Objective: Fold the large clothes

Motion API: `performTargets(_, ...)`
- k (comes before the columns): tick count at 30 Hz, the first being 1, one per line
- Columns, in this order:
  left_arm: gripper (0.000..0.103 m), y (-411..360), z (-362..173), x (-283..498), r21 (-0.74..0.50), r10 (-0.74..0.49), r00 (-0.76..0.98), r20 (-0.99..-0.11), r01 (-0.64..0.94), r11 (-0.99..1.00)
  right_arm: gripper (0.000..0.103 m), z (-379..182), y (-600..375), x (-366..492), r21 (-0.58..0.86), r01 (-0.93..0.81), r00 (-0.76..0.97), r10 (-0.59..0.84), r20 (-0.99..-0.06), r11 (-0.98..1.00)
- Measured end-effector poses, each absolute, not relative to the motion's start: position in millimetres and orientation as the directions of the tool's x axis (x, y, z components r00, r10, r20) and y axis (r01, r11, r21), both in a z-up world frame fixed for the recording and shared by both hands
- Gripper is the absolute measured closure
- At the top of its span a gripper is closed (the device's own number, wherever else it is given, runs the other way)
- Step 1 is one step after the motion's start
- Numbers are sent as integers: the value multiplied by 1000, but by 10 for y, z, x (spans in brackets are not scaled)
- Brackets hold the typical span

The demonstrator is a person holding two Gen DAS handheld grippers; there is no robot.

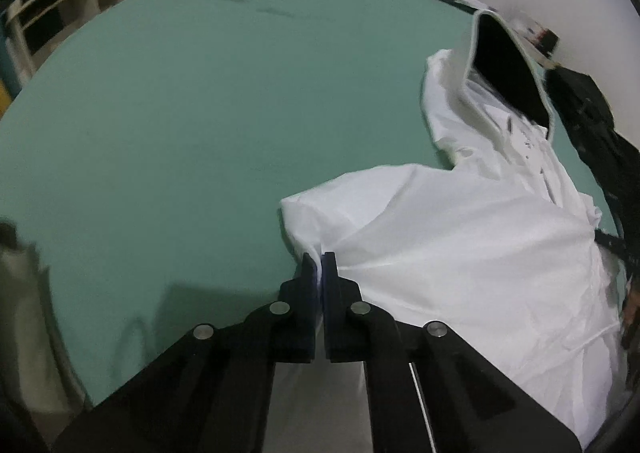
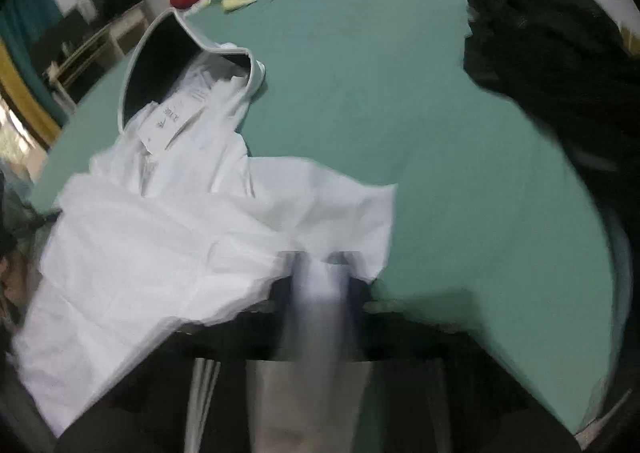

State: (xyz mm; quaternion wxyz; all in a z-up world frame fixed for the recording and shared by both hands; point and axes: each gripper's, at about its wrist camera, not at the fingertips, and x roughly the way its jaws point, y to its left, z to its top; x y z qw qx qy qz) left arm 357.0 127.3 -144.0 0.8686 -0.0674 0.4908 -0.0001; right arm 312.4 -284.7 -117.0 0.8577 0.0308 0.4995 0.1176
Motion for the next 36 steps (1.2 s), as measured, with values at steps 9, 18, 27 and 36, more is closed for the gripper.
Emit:
performTargets(9, 60, 1214, -1353, 3669, -6, 42, 518, -855, -91, 996, 96, -1084, -2765, 3290, 30, -198, 468, 121, -875, 980)
performTargets(18, 44, 1412, -1084, 3527, -105, -5, 565, -825, -145, 984, 38, -486, -2309, 3602, -71, -302, 584, 126, -802, 951)
performTargets(27, 44, 1594, -1008, 3567, -124, 24, 570, -821, -220, 968, 44, -470, -1082, 4757, -237, -420, 629, 93, -772, 876)
performTargets(36, 44, 1697, -1005, 3515, -136, 3, 551, -834, -212, 968, 100, -720, -917, 4665, -460, -565, 608, -32, -793, 685)
